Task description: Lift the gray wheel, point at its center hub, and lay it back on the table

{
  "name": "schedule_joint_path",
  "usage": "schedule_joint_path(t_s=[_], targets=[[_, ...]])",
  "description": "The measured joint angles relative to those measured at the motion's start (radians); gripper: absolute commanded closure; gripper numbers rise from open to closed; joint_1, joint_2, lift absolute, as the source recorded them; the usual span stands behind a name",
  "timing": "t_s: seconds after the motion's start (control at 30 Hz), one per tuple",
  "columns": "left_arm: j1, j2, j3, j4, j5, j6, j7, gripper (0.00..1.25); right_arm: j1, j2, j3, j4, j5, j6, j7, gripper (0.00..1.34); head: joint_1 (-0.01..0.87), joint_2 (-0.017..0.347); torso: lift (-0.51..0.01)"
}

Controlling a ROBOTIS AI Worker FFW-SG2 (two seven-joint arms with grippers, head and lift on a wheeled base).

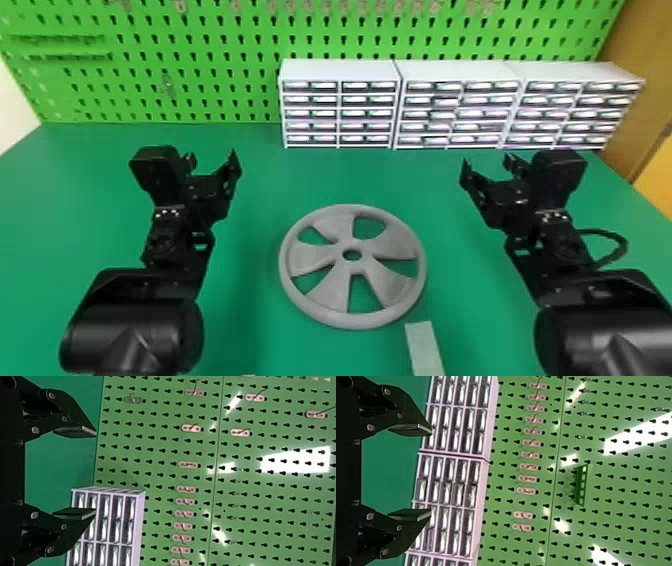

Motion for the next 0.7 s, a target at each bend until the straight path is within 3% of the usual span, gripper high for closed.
schedule_joint_path(t_s=[0.7], targets=[[-0.005, 0.000, -0.013, 0.000, -0.026, -0.005, 0.018, 0.55, -0.008, -0.003, 0.005, 0.000, -0.002, 0.006, 0.000, 0.53, 0.692, 0.048, -0.096]])
